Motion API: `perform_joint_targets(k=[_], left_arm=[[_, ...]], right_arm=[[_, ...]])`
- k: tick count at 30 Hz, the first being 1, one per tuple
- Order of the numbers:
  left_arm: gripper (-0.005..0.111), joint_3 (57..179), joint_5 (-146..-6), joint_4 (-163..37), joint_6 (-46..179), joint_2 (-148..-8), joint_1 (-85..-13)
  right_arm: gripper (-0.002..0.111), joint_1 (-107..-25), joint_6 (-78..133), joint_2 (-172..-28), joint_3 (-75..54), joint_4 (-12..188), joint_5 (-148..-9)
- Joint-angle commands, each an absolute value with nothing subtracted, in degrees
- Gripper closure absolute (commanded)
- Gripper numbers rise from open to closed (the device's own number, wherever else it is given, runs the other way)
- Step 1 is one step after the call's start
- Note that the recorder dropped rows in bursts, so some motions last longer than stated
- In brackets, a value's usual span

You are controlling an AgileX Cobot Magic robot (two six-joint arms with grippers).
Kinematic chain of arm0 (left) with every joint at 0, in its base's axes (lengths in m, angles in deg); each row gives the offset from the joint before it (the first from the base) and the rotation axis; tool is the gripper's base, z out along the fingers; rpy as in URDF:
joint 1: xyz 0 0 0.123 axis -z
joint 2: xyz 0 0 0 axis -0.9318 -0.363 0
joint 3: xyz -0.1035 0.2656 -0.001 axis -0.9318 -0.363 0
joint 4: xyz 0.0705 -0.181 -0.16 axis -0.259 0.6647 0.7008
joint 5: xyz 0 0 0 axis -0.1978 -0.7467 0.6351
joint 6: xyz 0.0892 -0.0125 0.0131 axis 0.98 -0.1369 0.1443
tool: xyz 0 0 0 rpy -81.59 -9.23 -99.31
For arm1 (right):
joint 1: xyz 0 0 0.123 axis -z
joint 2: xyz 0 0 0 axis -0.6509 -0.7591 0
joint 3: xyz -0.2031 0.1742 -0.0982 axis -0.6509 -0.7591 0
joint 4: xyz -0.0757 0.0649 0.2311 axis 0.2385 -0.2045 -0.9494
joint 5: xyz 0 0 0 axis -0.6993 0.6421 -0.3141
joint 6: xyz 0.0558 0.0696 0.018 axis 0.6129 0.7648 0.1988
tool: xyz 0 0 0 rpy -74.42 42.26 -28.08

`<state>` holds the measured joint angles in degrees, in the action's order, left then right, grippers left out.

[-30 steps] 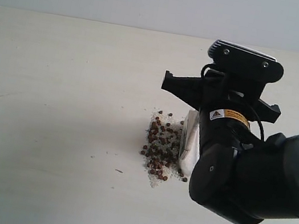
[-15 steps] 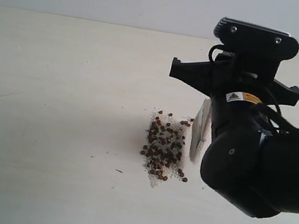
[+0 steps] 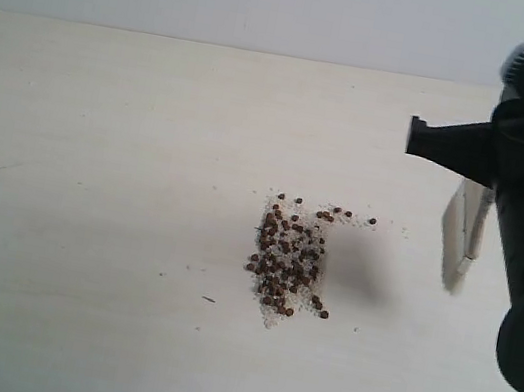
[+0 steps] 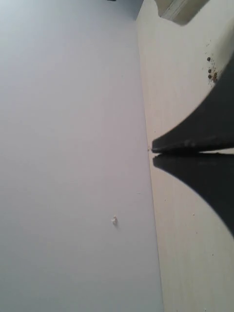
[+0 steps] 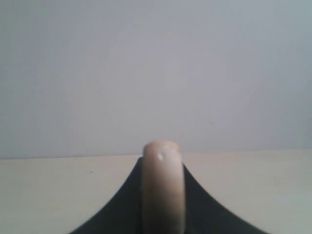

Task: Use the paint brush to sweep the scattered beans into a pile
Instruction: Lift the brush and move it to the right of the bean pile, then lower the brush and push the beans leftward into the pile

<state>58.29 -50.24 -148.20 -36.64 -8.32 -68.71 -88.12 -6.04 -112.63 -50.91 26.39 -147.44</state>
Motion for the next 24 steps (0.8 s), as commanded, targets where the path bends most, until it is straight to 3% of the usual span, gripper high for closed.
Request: perform_joint_targets(k=[1,9,24], left_arm=[[0.107,58.15,-50.39,-148.05,-36.75,-7.99,-68.77],[0.107,58.15,-50.39,-148.05,-36.75,-7.99,-68.77],[0.107,58.15,-50.39,-148.05,-36.75,-7.99,-68.77]], right_arm=[[0.108,-79.91,-3.6,-114.52,-51.92,34.39,-148.48],[0.108,-69.43,4.17,-123.8,-47.41,47.46,-147.1],[0.108,-68.79,17.74,-134.08,-39.79,67.55,-137.84]])
